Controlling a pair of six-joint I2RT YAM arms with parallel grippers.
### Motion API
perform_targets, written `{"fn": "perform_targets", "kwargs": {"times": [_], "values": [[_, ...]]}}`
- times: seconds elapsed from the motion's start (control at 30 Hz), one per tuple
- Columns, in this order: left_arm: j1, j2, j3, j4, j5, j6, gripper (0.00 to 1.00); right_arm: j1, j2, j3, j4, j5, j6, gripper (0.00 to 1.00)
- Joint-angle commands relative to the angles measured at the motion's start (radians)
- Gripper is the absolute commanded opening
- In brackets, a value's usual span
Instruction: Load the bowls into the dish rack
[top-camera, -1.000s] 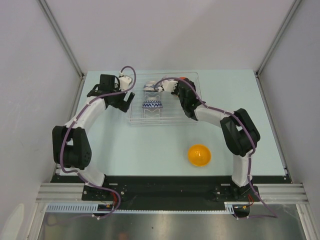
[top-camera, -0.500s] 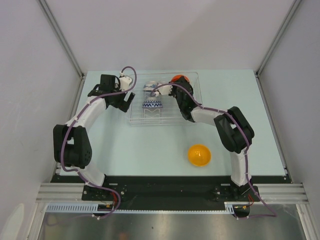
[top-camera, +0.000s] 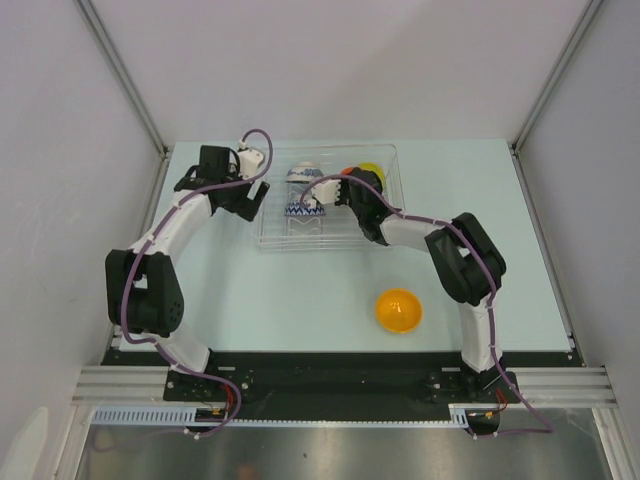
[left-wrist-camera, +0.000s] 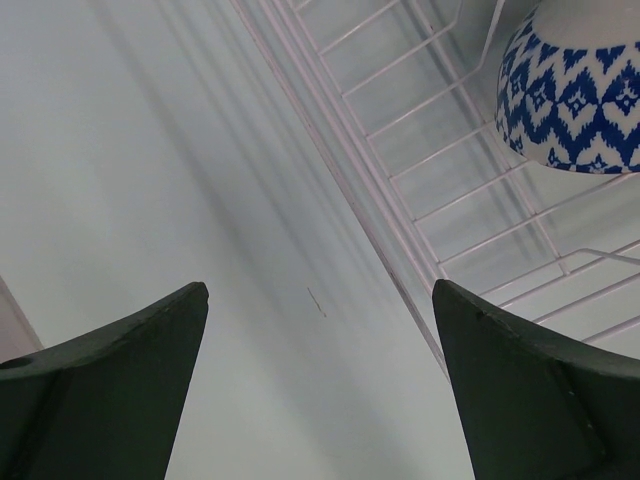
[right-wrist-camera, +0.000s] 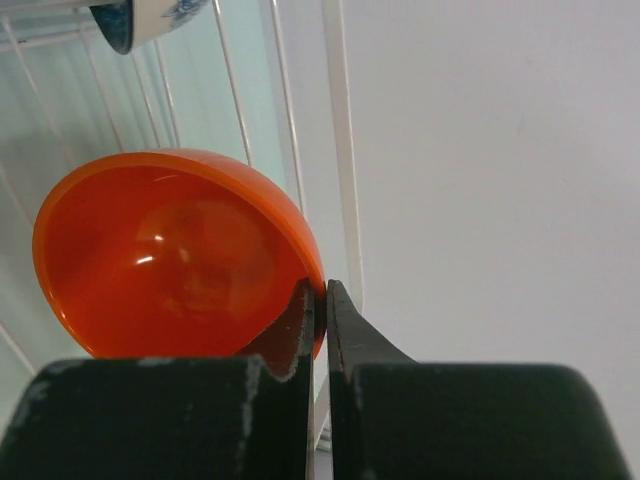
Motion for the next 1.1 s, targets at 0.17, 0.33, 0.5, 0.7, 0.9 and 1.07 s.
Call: {"fn": "perform_targets", "kwargs": {"times": [0.17,0.33,0.5,0.7,0.9,1.07], "values": [[0.008,-0.003,0.066,-0.007,-0.002,0.017,1.00,-0.001,0.065,0.069,0.051,-0.038,-0.032,0.00],[0.007,-0.003,0.070,-0.012,-0.003,0.020,1.00,0.002,0.088,0.069,0.063,-0.044,-0.075,0.00],[0.008,-0.003,0.072,-0.011,0.000,0.020,1.00,0.003,0.105,0.049,0.150,-0.038,-0.130,0.00],[0.007,0.001,0.072,-0.012,0.002,0.018,1.00,0.000,0.128,0.051,0.166,-0.039,-0.164,0.00],[0.008,0.000,0.070,-0.011,0.002,0.021,1.00,0.002,0.122,0.038,0.120,-0.050,-0.173,0.00],[0.008,0.001,0.077,-0.011,0.000,0.024,1.00,0.000,0.111,0.031,0.069,-0.069,-0.167,0.00]]}}
